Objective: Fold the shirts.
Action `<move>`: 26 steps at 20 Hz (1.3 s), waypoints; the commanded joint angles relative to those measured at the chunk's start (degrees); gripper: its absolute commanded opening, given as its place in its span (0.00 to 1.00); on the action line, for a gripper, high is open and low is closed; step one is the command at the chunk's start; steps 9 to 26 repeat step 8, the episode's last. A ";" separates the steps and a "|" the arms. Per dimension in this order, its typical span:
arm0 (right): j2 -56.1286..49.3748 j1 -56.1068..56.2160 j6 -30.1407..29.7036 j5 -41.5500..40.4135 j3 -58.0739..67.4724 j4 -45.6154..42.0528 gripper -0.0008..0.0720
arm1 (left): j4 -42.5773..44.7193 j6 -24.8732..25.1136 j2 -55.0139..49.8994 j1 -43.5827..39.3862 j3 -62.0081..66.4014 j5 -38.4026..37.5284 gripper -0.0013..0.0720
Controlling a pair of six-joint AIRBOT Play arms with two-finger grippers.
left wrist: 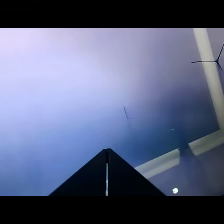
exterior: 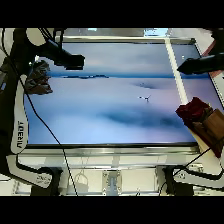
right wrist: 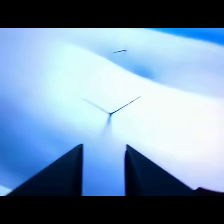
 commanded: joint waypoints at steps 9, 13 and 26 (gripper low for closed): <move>0.00 13.90 0.74 -7.37 -1.22 -14.80 0.39 | 0.02 -0.07 0.00 -0.02 -0.02 -1.31 0.03; 0.00 13.90 0.74 -7.37 -1.22 -14.80 0.39 | 0.02 -0.07 0.00 -0.02 -0.02 -1.31 0.03; 0.00 13.90 0.74 -7.37 -1.22 -14.80 0.39 | 0.02 -0.07 0.00 -0.02 -0.02 -1.31 0.03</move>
